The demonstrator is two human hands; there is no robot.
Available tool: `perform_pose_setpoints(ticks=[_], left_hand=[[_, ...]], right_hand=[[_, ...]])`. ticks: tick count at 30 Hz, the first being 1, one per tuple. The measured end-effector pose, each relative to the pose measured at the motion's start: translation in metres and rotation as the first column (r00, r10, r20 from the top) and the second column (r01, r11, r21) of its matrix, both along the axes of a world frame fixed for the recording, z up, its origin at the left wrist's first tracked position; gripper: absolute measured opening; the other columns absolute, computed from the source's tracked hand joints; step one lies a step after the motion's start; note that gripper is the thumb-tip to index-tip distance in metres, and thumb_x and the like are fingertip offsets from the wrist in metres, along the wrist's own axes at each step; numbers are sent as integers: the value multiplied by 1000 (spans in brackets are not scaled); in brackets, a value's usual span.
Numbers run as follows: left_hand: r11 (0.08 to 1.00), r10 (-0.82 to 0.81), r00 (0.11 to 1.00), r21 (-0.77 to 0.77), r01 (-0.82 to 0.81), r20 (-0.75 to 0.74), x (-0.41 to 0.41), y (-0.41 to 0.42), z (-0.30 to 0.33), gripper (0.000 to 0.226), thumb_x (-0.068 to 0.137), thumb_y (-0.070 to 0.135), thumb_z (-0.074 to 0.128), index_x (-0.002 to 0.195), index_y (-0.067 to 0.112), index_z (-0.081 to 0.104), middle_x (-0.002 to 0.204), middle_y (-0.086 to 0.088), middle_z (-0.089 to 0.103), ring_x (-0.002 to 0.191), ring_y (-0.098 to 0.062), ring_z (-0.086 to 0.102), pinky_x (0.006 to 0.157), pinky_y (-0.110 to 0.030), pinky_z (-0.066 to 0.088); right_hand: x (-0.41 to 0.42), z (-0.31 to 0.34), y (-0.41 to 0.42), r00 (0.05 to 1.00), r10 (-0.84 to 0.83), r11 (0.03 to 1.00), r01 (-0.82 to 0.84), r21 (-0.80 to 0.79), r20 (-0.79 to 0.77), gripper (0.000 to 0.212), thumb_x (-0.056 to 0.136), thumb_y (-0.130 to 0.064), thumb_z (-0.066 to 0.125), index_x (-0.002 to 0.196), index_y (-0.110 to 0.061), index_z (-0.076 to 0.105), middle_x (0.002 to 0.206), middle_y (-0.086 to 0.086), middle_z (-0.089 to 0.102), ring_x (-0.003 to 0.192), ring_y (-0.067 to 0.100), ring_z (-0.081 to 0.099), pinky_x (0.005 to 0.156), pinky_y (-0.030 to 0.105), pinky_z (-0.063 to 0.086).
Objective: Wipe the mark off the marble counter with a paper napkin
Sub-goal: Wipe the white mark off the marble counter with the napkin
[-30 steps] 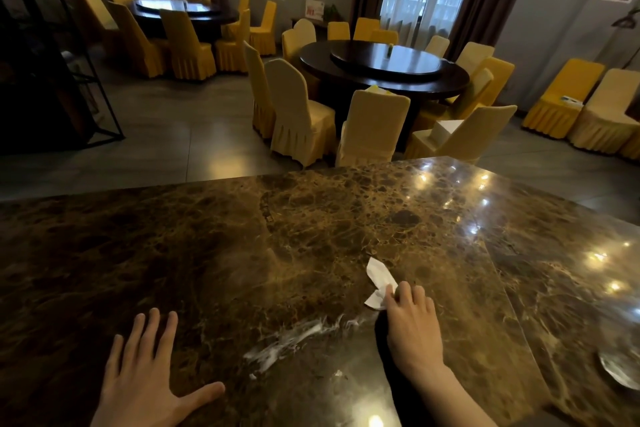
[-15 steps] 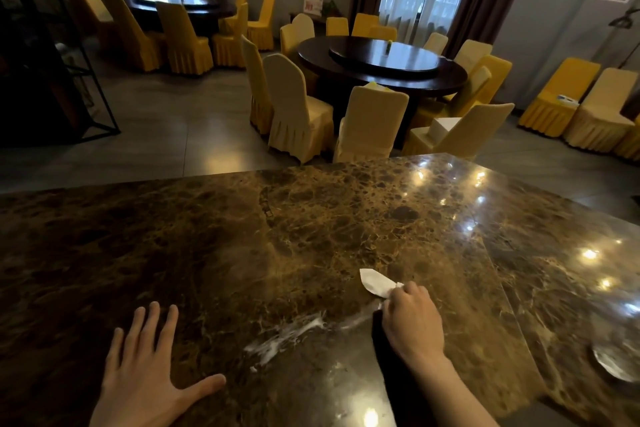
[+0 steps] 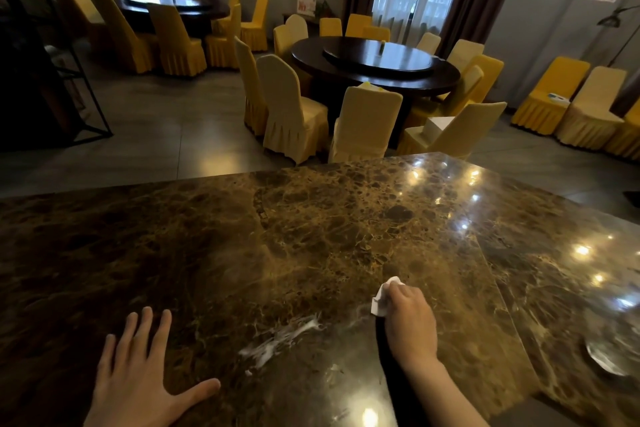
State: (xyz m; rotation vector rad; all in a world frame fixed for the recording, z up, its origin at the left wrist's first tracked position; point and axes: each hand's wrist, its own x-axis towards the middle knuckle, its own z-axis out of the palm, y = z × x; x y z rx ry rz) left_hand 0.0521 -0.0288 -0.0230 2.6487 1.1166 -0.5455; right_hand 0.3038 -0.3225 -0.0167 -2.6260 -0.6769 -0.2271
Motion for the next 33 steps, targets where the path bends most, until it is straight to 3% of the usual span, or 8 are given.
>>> perform_pose_setpoints(ticks=[7,9,14,18,21,27,30,33], left_hand=[[1000,5,1000,-6,-5,19,1,2,-3,155,28,117,5,143,23,-39,158,-1,-40,152,-22,-30,129,-50,-11],[1000,5,1000,-2,-5,14,1,3,-3,155,27,117,4,142,23,-40,158,-1,-40,152,-22,-30,129,-50,-11],[1000,7,1000,-20,-7,21,0,2,-2,156,27,117,5,142,23,-41,156,-1,-43,151,-22,-32,128,-50,-13],[1000,4,1000,-19,-4,17,0,1,-1,156,27,117,5,143,23,-41,155,-2,-44,150,-22,-33,128,-51,-14],[1000,-1,1000,-17,2,20,0,0,0,155,27,117,4,143,24,-42,155,-2,-45,149,-23,-36,128,-52,-16],[1000,-5,994,-15,7,109,-6,0,-2,152,33,117,7,144,23,-40,158,-2,-41,151,-22,-34,128,-51,-14],[1000,-2,990,-5,3,143,-7,1,-6,152,35,117,8,146,25,-39,159,-2,-41,150,-21,-35,128,-51,-14],[1000,-4,987,5,3,162,-9,0,-9,151,38,117,9,149,26,-36,161,-2,-39,150,-21,-36,129,-51,-14]], right_hand=[[-54,-26,21,871,485,874,-486,-15,75,20,90,-20,67,109,-18,71,124,-6,69,121,16,59,99,27,52],[-35,-19,3,902,426,904,-427,0,63,15,83,-19,74,98,-23,75,117,-8,72,115,13,62,90,30,57],[11,-7,-12,994,-112,994,112,4,-12,13,81,-1,74,85,-13,77,94,5,74,96,29,64,64,35,52],[-44,-24,38,988,156,988,-156,2,22,30,77,-4,77,106,-11,75,113,1,72,104,24,59,81,32,55],[-65,-24,39,883,466,885,-465,-29,53,20,81,-17,76,100,-21,73,107,-8,72,98,19,60,75,27,55],[9,-7,-4,995,-97,995,97,16,-9,6,83,-10,75,80,-13,70,75,5,54,71,26,52,53,33,45],[-20,-14,33,1000,-6,1000,6,8,-1,7,89,-13,69,84,-17,71,90,-1,66,85,17,51,62,29,47],[-70,-26,63,969,246,965,-242,98,-30,12,87,-17,71,79,-23,64,81,-9,62,78,11,46,55,24,36]])
